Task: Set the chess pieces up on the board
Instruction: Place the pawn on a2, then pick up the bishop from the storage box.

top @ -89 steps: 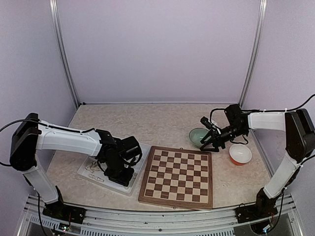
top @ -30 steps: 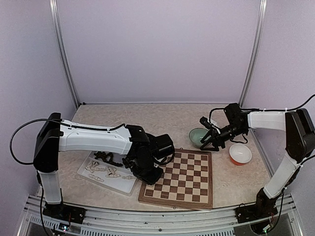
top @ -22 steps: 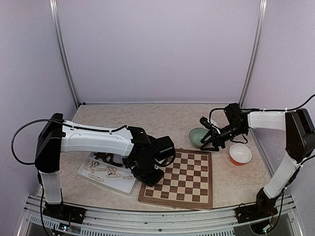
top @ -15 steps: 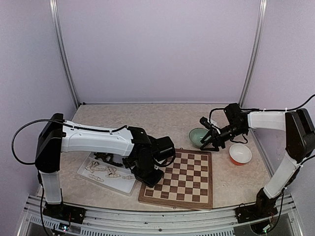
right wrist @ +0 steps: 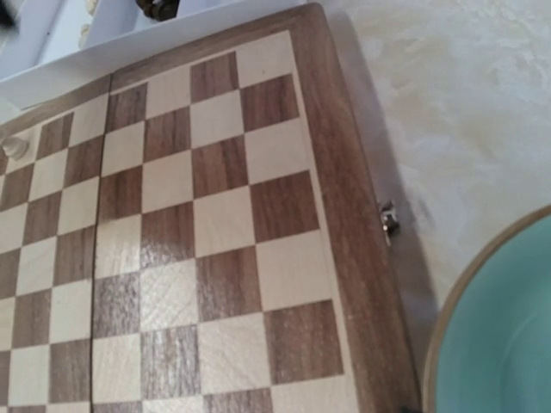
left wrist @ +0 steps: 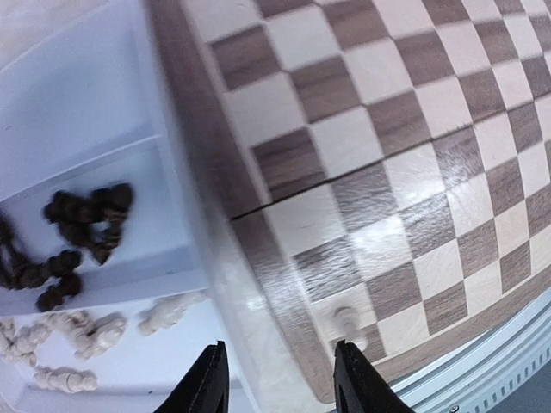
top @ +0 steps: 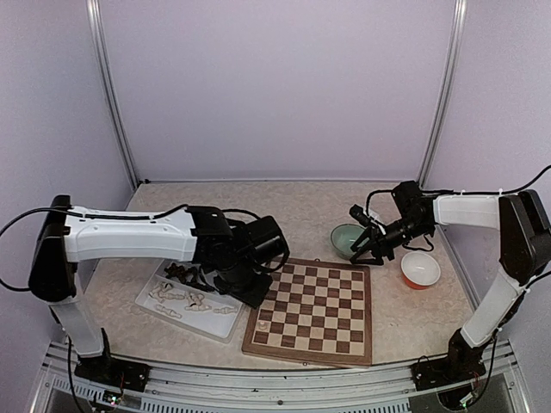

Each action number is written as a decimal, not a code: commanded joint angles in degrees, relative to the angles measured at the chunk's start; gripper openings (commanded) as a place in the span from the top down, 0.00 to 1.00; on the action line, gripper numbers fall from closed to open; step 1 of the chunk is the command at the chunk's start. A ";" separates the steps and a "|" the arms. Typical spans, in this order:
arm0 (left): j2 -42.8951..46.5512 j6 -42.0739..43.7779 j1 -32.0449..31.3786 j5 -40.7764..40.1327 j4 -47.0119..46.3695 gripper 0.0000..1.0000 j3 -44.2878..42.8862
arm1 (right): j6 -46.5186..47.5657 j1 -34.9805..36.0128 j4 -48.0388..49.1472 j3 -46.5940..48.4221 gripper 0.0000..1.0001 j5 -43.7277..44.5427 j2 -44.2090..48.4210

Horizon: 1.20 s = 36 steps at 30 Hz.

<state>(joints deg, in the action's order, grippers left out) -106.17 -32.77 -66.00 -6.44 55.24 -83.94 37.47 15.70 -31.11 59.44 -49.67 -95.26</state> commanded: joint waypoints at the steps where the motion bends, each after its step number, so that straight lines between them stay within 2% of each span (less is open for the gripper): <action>1: 11.80 -2.84 4.33 -10.32 -4.43 0.55 9.48 | 0.58 0.81 -1.34 1.78 0.41 -2.12 -0.41; 7: 20.26 -8.19 10.06 -13.26 -8.41 0.55 22.73 | 0.77 1.37 -1.35 1.74 0.42 -2.66 0.82; 11: 22.02 -8.35 11.45 -10.91 -11.65 0.60 27.94 | 0.47 1.53 -0.89 1.43 0.42 -2.19 1.22; 13: 21.60 -7.88 11.06 -10.37 -12.48 0.57 29.33 | 0.42 1.57 -0.94 1.42 0.42 -2.16 1.07; 16: 19.69 -7.49 9.45 -12.80 -11.56 0.51 29.22 | 0.39 1.65 -0.89 1.61 0.42 -2.19 0.61; 20: 15.70 -6.60 8.24 -15.02 -10.12 0.50 28.05 | 0.40 1.97 -1.29 2.05 0.42 -1.97 -0.08; 27: 9.31 -7.73 6.87 -19.84 -6.32 0.54 25.93 | 0.38 2.14 -1.25 1.95 0.43 -1.66 -0.18; 36: 8.88 -9.18 7.16 -21.43 -5.83 0.59 26.26 | 0.42 2.22 -1.56 2.14 0.43 -1.66 -1.01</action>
<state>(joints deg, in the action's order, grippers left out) -97.14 -40.75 -58.92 -25.89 48.45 -56.80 37.47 17.12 -31.64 60.18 -50.94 -95.26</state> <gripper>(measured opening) 0.421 0.568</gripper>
